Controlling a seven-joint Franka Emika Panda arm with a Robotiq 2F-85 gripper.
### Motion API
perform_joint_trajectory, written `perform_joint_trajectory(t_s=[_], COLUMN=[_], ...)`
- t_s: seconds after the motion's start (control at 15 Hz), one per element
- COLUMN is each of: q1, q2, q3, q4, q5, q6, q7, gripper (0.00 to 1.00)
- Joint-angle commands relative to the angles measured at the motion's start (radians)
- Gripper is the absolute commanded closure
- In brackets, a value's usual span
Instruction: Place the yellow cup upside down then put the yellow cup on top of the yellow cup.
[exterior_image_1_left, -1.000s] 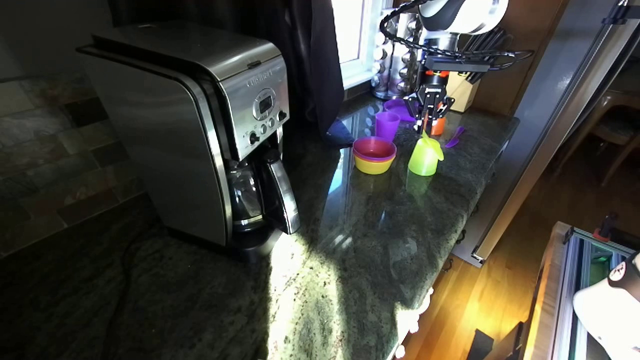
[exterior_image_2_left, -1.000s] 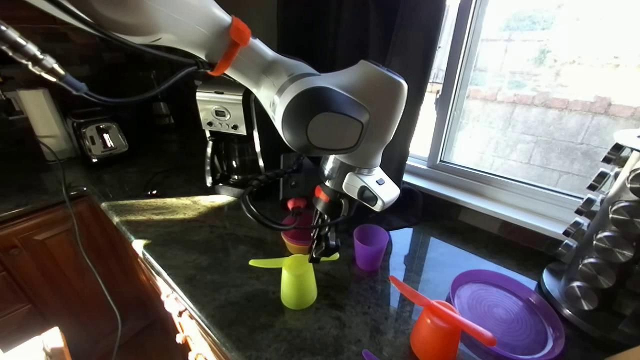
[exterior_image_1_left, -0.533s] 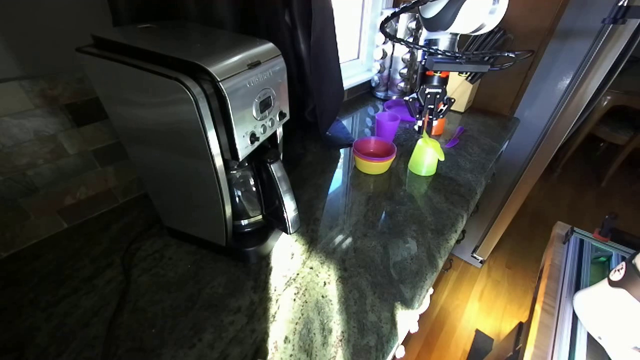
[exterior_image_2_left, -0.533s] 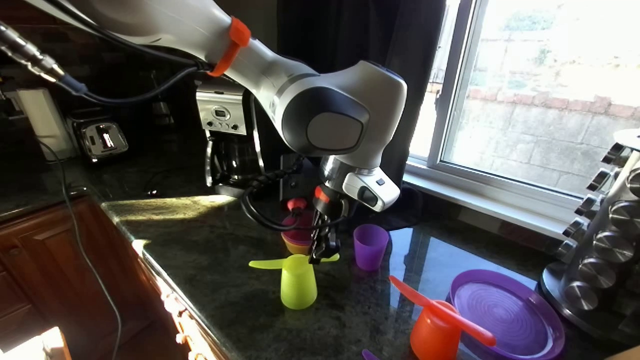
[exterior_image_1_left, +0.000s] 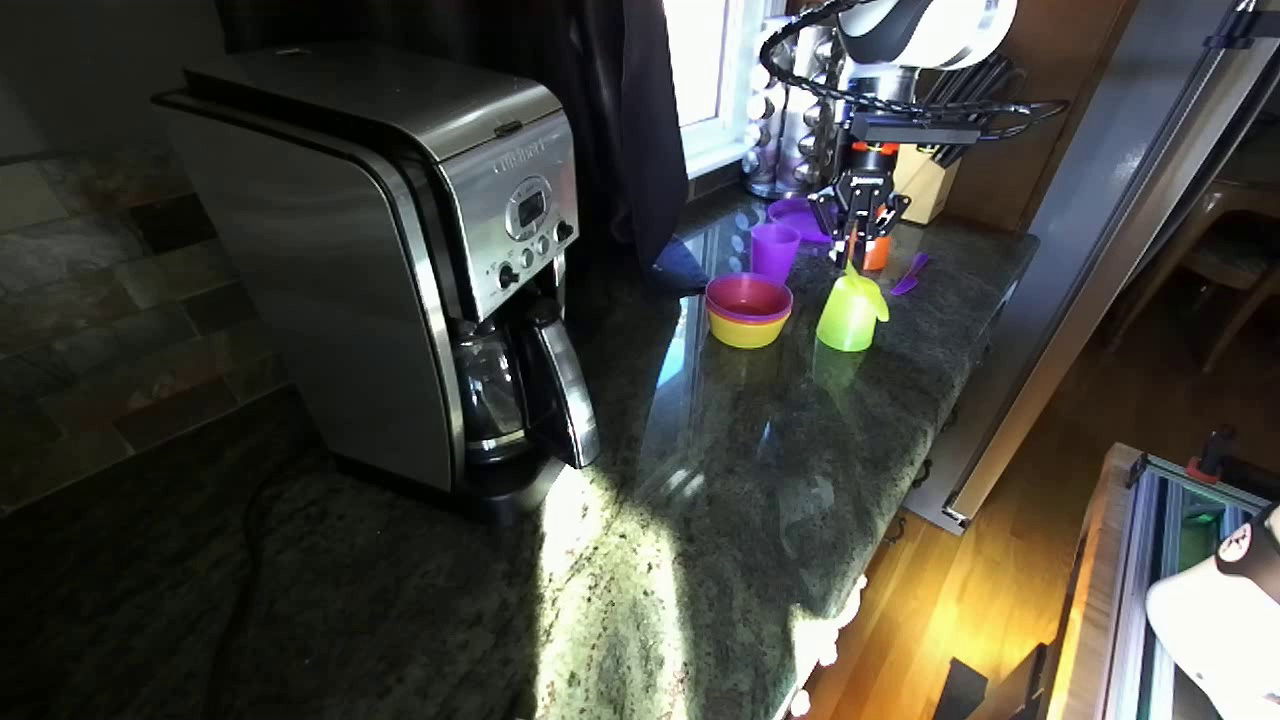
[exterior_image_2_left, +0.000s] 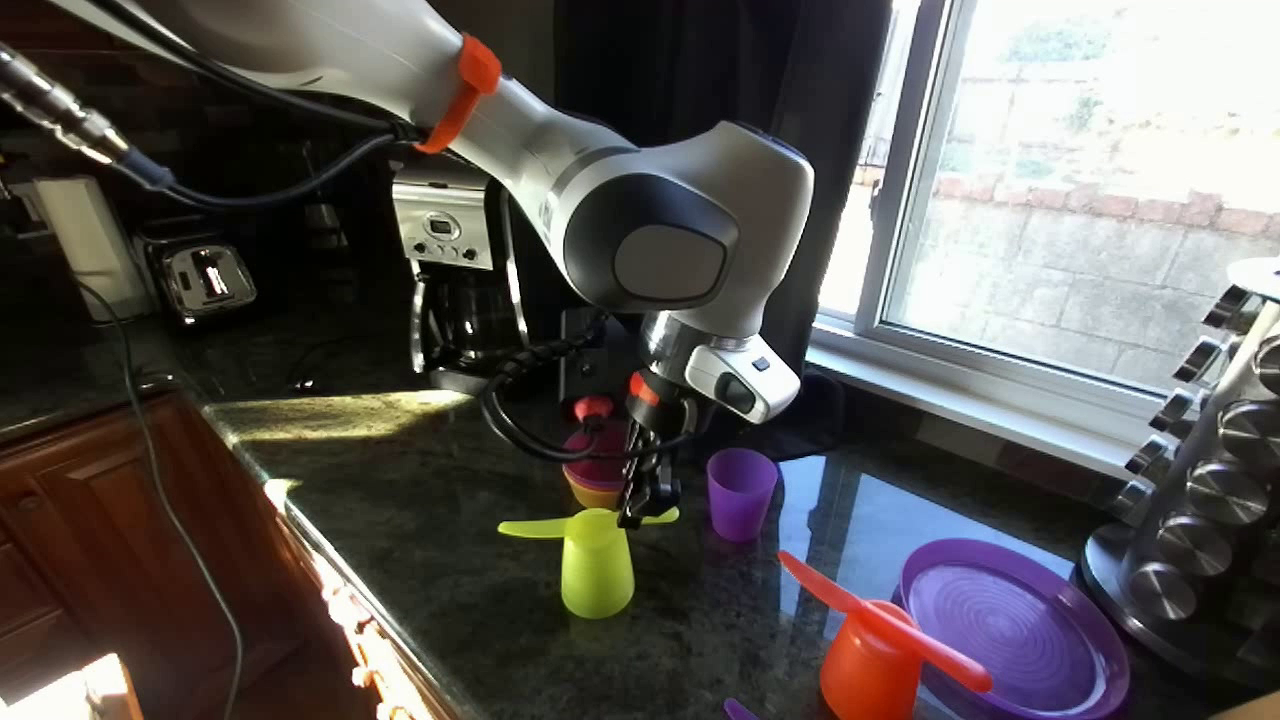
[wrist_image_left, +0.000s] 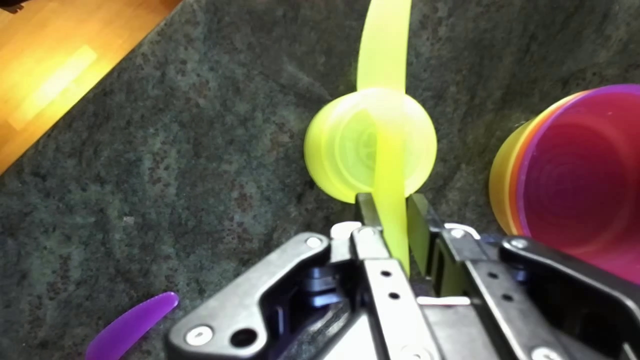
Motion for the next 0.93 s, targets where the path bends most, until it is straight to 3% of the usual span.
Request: perform_joint_trajectory(t_s=[0.0, 0.87], q1=[0.004, 0.004], q2=[-0.021, -0.016], q3=[-0.004, -0.007], q4=[-0.037, -0.034], q5=[-0.015, -0.017], q6=[0.040, 0.053], q7=[0.028, 0.050], gripper=[0.95, 0.95])
